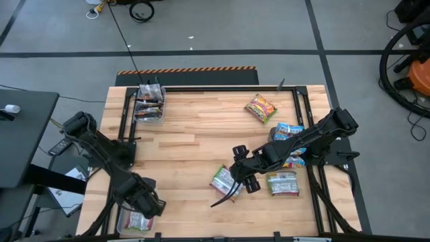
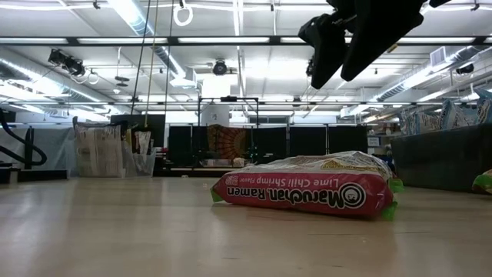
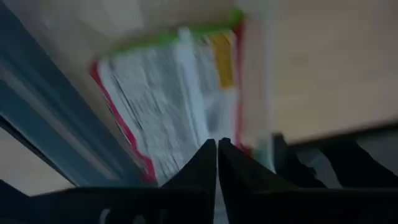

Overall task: Sort Maruchan noodles
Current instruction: Put the green noodle pack into the bottom transparent bin

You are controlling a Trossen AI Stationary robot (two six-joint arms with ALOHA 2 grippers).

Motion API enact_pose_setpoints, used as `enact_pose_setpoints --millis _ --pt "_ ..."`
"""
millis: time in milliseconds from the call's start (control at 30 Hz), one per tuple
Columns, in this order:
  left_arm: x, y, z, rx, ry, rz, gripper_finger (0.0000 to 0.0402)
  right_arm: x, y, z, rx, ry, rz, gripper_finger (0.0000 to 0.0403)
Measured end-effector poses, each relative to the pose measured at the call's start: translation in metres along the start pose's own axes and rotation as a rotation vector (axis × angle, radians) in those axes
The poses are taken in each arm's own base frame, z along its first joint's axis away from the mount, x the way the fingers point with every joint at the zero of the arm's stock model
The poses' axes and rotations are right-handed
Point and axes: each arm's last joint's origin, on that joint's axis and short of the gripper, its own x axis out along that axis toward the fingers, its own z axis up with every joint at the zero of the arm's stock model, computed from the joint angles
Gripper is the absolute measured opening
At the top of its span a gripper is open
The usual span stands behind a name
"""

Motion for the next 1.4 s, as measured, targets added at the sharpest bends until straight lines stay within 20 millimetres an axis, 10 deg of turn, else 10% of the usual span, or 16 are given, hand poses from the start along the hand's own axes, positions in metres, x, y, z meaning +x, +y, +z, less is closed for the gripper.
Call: enact_pose_setpoints --millis 633,867,1100,1400 --pt "0.045 0.0 -0.025 -0.003 0.052 0.14 0.0218 0.0 0.001 -0.001 0.061 0.011 0.002 0.025" --pt "0.057 -0.005 -0.025 0.014 0.074 0.154 0.0173 0.0 0.001 -0.002 0.02 0.019 0.006 0.025" --pt "0.048 -0.006 -0.022 0.043 0.105 0.154 0.0019 -0.01 -0.001 -0.002 -0.013 -0.005 -0.022 0.0241" --pt "-0.037 0.007 -0.006 0.181 0.324 -0.006 0.0005 -0.053 -0.007 0.005 0.041 -0.221 0.009 0.0233"
